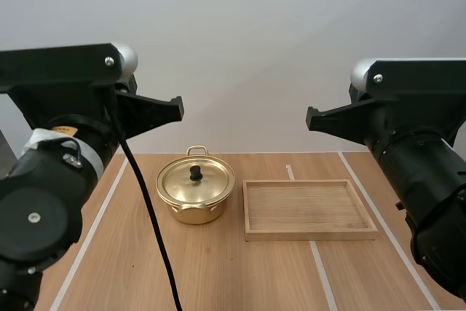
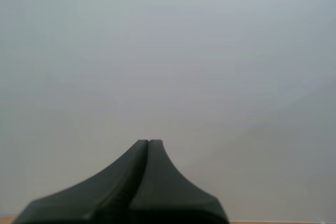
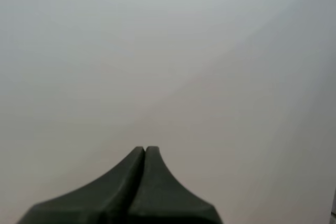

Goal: Open the pot, put the pineapple inside, and close it

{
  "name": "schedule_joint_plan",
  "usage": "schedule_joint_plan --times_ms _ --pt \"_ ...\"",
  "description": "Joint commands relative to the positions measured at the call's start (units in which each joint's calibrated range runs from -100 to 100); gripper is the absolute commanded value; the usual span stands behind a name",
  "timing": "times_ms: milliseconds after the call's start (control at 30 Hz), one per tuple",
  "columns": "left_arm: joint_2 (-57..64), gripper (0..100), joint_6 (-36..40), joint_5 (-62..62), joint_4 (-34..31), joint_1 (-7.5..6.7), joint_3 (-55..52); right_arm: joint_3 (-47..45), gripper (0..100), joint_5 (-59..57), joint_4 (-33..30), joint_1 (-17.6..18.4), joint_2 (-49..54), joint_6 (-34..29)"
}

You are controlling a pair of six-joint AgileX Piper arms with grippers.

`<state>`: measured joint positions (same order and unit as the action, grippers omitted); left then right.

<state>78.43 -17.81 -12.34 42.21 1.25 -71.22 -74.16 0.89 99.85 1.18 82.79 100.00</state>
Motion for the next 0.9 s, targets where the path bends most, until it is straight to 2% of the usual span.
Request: schedule_joint_plan --times_ms 0,200,333,567,633,733,867 --pt "2.5 0 0.6 -0.4 0.5 0.11 -2.5 -1.8 0 -0.2 0.1 -0.3 0.4 0.0" --pt "4.8 0 0.6 -7.4 -2.2 0.11 -5.5 -6.5 0 8.2 0.1 0.2 0.4 0.0" --pt "4.8 0 5.9 -8.5 -4.4 0.36 -6.1 -9.6 0 11.3 0.1 1.0 0.4 0.0" --pt "4.8 0 19.0 -16.8 -20.6 2.56 -7.0 -11.3 0 11.4 0.1 1.2 0.4 0.0" --pt "4.8 0 22.5 -14.3 -24.7 3.37 -7.9 -11.9 0 10.9 0.1 1.6 0.3 0.0" --pt "4.8 0 24.0 -13.7 -27.6 4.23 -8.5 -13.3 0 8.8 0.1 1.8 0.3 0.0" --pt "4.8 0 23.7 -15.7 -31.0 4.32 -8.6 -14.8 0 8.8 0.1 1.8 0.3 0.0"
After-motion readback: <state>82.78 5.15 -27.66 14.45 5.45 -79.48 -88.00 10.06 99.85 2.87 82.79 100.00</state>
